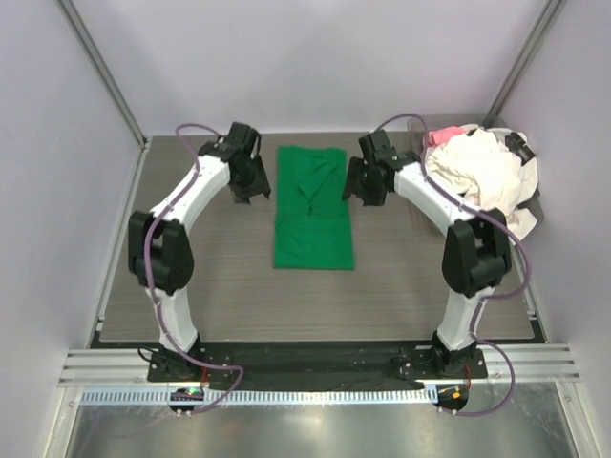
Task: Fold and stack the t-shirts
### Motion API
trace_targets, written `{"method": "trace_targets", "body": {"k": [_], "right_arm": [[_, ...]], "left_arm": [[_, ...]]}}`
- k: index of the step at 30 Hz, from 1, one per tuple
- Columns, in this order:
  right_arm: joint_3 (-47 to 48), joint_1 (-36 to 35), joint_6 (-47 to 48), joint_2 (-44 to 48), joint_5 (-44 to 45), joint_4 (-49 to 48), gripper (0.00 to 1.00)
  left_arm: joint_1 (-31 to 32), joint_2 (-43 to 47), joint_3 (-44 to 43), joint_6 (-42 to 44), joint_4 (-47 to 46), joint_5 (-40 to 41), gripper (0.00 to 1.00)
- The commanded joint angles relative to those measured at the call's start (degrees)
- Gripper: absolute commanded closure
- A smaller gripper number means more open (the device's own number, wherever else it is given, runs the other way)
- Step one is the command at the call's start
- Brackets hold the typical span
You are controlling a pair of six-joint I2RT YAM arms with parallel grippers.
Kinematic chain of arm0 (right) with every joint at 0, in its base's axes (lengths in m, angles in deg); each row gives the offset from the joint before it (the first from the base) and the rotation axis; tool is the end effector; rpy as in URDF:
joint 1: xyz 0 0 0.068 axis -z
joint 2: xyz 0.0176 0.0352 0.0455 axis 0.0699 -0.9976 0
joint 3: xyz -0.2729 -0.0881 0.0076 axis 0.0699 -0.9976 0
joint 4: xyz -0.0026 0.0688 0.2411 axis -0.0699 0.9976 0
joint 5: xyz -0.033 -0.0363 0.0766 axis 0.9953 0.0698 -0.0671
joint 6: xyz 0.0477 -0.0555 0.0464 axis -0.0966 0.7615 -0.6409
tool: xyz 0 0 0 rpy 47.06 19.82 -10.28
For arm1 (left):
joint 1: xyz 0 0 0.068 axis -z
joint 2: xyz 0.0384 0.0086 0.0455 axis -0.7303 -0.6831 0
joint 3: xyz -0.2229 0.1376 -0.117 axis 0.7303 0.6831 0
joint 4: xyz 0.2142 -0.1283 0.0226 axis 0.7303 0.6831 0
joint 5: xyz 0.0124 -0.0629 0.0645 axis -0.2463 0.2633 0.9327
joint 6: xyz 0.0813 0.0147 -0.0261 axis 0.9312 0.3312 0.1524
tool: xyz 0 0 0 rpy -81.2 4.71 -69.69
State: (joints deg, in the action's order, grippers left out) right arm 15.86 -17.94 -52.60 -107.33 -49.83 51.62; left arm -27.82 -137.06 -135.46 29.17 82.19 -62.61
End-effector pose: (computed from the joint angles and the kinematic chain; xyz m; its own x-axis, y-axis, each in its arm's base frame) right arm 0.4021 0.1617 0.2423 -0.8573 0.2164 -0.4671 0.0876 0.9555 0.2818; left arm 0.4121 -0.1393 0.2535 -0.8572 -0.3360 -0.3902 -0.2549 0.9353 -0.2453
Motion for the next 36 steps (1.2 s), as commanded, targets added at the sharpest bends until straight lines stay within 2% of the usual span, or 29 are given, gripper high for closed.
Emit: {"method": "trace_targets", "body": {"k": [1, 6, 7, 11, 18, 23, 32, 36], "right_arm": [[-11.31, -2.65, -0.94, 8.52, -2.46, -0.71, 0.35], [-27.33, -3.36, -3.67, 18.01, -7.93, -8.79, 0.44], [-31.36, -3.44, -4.45, 18.81, -8.99, -11.33, 0.44], [-37.72, -3.36, -6.48, 20.57, -13.12, -16.52, 0.44], [-41.60, -3.27, -8.24, 19.17, -15.32, -21.72, 0.46], [-43.79, -3.36, -8.86, 17.41, -16.03, -24.27, 0.52], [-45.82, -3.36, -8.15, 15.74, -15.76, -25.77, 0.59], [-46.26, -3.36, -7.72, 14.60, -15.85, -26.38, 0.64]], "left_arm": [[1.03, 8.67, 11.39, 0.20, -2.44, -5.19, 0.46], [1.83, 20.00, 32.47, -2.09, -12.71, -10.11, 0.47], [2.09, 21.42, 34.69, -3.14, -14.14, -10.65, 0.47], [2.70, 25.56, 43.05, -5.86, -20.82, -14.08, 0.46], [4.55, 26.88, 48.16, -8.33, -27.68, -15.05, 0.45], [4.90, 25.39, 50.01, -9.30, -30.14, -15.49, 0.44], [5.87, 21.88, 53.26, -10.62, -34.71, -15.67, 0.48], [6.66, 20.38, 53.96, -10.88, -35.86, -15.14, 0.51]]}}
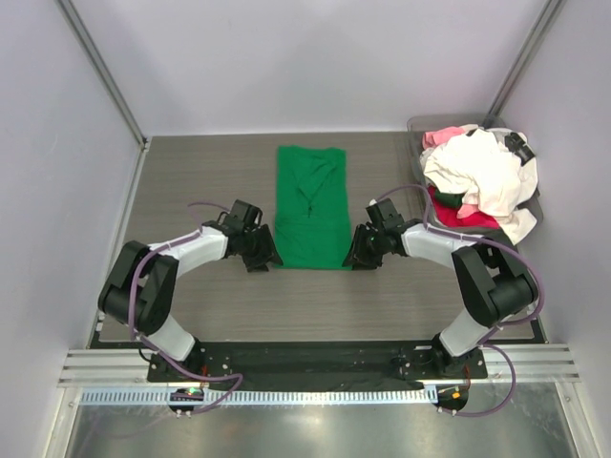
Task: Fold and stack the t-shirts
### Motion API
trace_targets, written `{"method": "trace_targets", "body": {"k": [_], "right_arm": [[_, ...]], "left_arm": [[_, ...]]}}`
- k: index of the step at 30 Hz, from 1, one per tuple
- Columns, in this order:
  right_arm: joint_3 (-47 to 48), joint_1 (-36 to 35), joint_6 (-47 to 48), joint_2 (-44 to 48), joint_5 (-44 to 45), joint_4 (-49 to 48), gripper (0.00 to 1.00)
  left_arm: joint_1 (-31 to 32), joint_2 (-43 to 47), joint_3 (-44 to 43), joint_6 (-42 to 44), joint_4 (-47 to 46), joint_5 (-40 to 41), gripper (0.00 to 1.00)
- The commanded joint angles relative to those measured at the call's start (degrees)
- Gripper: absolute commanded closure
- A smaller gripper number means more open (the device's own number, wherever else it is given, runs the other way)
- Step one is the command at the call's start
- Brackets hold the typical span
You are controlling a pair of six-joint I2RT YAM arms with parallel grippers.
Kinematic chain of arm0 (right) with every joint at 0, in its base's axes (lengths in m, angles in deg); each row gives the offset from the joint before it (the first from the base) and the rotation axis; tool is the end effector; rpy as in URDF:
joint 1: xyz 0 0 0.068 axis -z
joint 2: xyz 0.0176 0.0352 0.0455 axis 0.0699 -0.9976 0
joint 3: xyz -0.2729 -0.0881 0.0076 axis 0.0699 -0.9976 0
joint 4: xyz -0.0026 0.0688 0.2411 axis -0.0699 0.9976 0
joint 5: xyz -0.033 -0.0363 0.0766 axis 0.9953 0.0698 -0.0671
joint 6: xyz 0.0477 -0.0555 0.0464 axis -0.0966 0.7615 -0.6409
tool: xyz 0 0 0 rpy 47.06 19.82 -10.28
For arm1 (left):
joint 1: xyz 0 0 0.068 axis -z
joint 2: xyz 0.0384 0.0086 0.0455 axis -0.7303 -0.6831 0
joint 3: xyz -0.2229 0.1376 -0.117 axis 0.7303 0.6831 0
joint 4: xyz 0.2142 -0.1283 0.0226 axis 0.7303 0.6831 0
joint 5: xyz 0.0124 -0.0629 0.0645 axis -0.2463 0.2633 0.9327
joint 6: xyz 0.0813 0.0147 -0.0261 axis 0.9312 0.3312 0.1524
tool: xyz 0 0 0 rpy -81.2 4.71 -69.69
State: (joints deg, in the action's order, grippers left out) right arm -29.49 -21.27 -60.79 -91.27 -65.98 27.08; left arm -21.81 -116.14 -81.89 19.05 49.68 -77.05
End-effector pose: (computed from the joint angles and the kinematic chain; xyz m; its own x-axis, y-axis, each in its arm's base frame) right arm 0.2712 0.1514 0.1364 -0.9502 0.2290 -0.2113 0.1002 0.8667 0.4887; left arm 0.2699 -0.1441 0.1431 -0.9164 -0.3589 -0.1770 -0.2451 0.8531 -0.4607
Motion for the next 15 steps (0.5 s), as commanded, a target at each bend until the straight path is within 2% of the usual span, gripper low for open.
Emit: {"method": "trace_targets", "body": {"k": [1, 6, 10, 13, 14, 15], "right_arm": [[-0.99, -0.03, 0.48, -1.56, 0.30, -1.84, 0.66], [-1.17, 0.14, 1.27, -2.26, 0.30, -2.01, 0.72], [-1.61, 0.41, 1.80, -2.79, 0.21, -2.01, 0.75], [-1.96, 0.93, 2.24, -2.88, 0.04, -2.01, 0.79], [-2.05, 1.11, 2.24, -2.96, 0.04, -2.10, 0.84], [-2.13, 1.19, 2.33, -3.05, -0.14, -2.10, 0.86]], "left_arm": [[0.65, -1.15, 0.65, -0.85, -3.36, 0.09, 0.51], [0.91, -2.56, 1.62, -1.73, -3.71, 2.82, 0.57], [1.00, -3.61, 2.06, -1.91, -4.24, 3.79, 0.67], [1.00, -4.05, 2.59, -1.99, -4.50, 4.67, 0.81], [1.00, -4.05, 2.77, -1.99, -4.67, 4.85, 0.89], [1.09, -4.23, 2.77, -1.99, -4.76, 4.93, 0.93]]}}
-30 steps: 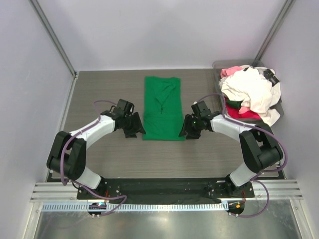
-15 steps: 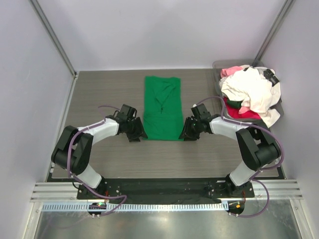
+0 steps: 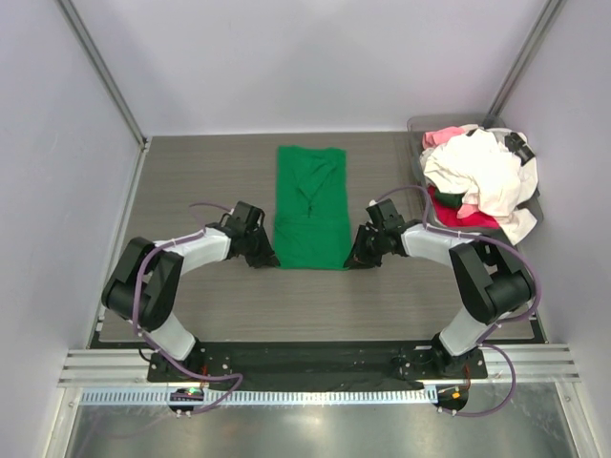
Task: Fold and stack the t-shirts
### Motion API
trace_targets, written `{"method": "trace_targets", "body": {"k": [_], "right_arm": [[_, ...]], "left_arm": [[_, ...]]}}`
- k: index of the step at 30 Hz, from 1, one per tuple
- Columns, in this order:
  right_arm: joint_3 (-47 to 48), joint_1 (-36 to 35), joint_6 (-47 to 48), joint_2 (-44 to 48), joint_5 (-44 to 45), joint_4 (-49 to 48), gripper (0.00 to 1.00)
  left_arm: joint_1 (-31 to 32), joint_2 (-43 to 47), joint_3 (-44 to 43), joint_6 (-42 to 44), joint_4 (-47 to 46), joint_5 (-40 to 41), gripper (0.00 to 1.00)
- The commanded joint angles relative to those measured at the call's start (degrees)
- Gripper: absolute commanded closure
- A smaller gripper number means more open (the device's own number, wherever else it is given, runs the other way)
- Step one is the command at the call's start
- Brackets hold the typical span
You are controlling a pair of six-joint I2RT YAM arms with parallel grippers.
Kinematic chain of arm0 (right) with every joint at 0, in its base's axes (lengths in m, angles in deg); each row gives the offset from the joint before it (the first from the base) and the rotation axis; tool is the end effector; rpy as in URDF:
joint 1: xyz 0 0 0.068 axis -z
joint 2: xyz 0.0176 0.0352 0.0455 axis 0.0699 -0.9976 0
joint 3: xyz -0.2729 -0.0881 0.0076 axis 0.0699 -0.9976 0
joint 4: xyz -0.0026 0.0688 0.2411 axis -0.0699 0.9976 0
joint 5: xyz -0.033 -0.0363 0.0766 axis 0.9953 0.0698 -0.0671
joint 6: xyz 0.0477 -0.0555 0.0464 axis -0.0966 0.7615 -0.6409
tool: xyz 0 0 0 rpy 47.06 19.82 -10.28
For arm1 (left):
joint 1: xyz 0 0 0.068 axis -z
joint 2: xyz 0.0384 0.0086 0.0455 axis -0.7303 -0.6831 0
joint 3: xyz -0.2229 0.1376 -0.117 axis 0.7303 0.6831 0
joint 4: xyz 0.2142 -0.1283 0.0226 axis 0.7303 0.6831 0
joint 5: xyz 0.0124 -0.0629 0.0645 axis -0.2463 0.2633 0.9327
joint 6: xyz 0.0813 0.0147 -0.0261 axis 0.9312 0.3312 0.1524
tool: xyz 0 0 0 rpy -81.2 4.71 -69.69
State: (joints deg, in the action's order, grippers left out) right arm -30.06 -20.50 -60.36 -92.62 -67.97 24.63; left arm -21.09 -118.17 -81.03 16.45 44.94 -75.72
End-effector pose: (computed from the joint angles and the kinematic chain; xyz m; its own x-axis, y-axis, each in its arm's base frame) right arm 0.2750 0.1513 0.1305 -0.9526 0.2261 -0.2036 0.0926 0.8529 0.5138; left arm 0.2761 -0.1494 0.1342 -0.8984 -0.3950 -0.1920 -0.2672 0.8385 -0.4749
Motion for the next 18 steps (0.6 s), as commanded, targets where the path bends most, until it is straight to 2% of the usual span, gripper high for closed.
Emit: {"method": "trace_targets", "body": {"k": [1, 2, 5, 10, 18], "right_arm": [[-1.74, 0.52, 2.07, -1.78, 1.85, 0.35, 0.88], [-1.83, 0.69, 1.98, -1.78, 1.68, 0.43, 0.92], [-2.18, 0.69, 2.07, -1.61, 1.24, 0.52, 0.99], [-3.49, 0.69, 1.63, 2.16, 0.97, 2.53, 0.99], [-5.70, 0.17, 1.19, 14.11, 1.06, 11.32, 0.99]], "left_arm": [[0.45, -2.28, 2.00, 0.52, -0.11, 3.51, 0.96], [0.72, -2.46, 2.00, 0.52, -0.02, 3.51, 1.00], [1.68, -1.85, 2.09, -0.09, 0.07, 3.34, 1.00], [4.75, 3.23, 2.70, -2.29, 2.17, 4.21, 1.00], [14.77, 14.67, 4.11, -8.96, 10.69, 9.48, 1.00]]}}
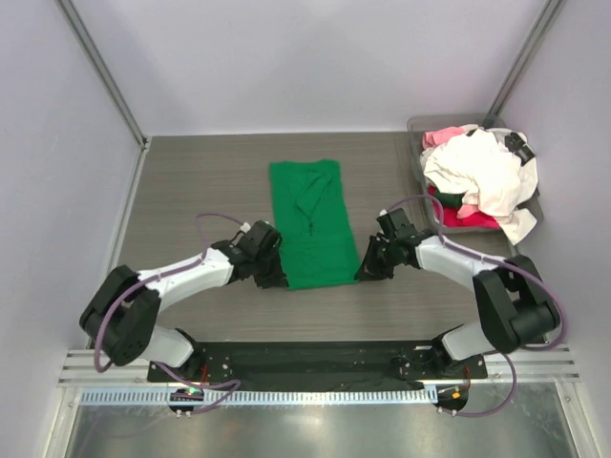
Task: Fold and stack the t-shirts
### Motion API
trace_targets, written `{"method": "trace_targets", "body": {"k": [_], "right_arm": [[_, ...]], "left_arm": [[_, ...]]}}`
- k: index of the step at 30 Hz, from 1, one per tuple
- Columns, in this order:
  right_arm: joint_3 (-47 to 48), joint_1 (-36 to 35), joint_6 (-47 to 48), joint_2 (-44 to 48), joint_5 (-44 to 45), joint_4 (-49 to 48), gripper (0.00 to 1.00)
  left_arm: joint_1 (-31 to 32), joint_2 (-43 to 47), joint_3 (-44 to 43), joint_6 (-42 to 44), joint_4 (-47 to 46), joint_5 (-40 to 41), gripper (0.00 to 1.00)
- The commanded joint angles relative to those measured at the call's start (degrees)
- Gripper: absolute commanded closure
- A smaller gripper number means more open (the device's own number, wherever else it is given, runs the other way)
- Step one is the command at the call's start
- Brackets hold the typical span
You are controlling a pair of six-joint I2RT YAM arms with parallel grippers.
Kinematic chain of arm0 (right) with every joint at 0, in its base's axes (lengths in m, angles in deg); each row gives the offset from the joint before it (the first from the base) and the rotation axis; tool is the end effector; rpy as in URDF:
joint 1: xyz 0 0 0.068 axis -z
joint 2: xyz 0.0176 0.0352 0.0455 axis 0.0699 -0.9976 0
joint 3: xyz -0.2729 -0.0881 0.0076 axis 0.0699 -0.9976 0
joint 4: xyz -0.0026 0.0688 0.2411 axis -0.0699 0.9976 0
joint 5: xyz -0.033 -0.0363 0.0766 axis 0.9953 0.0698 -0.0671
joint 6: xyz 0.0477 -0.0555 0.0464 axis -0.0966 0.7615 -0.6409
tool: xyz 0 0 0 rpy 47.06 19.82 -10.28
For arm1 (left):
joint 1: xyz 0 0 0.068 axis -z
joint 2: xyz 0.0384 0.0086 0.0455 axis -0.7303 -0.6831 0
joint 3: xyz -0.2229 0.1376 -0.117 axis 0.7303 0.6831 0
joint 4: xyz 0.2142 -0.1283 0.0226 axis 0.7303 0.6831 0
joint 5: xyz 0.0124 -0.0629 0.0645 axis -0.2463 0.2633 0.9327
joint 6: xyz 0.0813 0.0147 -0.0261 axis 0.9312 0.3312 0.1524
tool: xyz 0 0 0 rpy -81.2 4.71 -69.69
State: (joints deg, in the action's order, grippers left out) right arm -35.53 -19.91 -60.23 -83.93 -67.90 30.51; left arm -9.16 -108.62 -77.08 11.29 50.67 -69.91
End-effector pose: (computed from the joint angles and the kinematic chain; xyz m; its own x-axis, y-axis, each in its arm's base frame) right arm 0.2390 0.1317 0.1388 -0.9582 0.2308 -0.1693 0.1208 0.8623 0.4918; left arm 0.2165 -0.1759 0.1525 -0.9247 -0.3116 -0.2188 -0.1923 0.8782 -0.4379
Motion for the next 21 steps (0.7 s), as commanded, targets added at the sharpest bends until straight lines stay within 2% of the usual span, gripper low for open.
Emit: {"method": "trace_targets", "body": {"k": [1, 8, 13, 17, 21], "right_arm": [[-0.15, -0.68, 1.14, 8.38, 1.25, 8.15, 0.99], [2.93, -4.90, -1.22, 20.70, 4.77, 20.91, 0.99], [8.89, -7.45, -2.99, 26.25, 7.41, 27.59, 0.99], [14.70, -7.37, -1.15, 23.98, 10.65, 29.97, 0.99], [20.32, -7.28, 1.49, 17.74, 13.03, 30.06, 0.99]], "left_arm": [[4.15, 6.61, 0.24, -4.69, 5.67, 4.29, 1.00], [16.45, 17.59, -3.53, -13.47, 18.66, 12.81, 1.00], [18.58, 22.78, -7.40, -15.86, 25.27, 15.36, 1.00], [18.67, 23.50, -12.31, -14.46, 30.01, 20.79, 1.00], [17.44, 20.95, -16.18, -12.00, 32.57, 23.62, 1.00]]}}
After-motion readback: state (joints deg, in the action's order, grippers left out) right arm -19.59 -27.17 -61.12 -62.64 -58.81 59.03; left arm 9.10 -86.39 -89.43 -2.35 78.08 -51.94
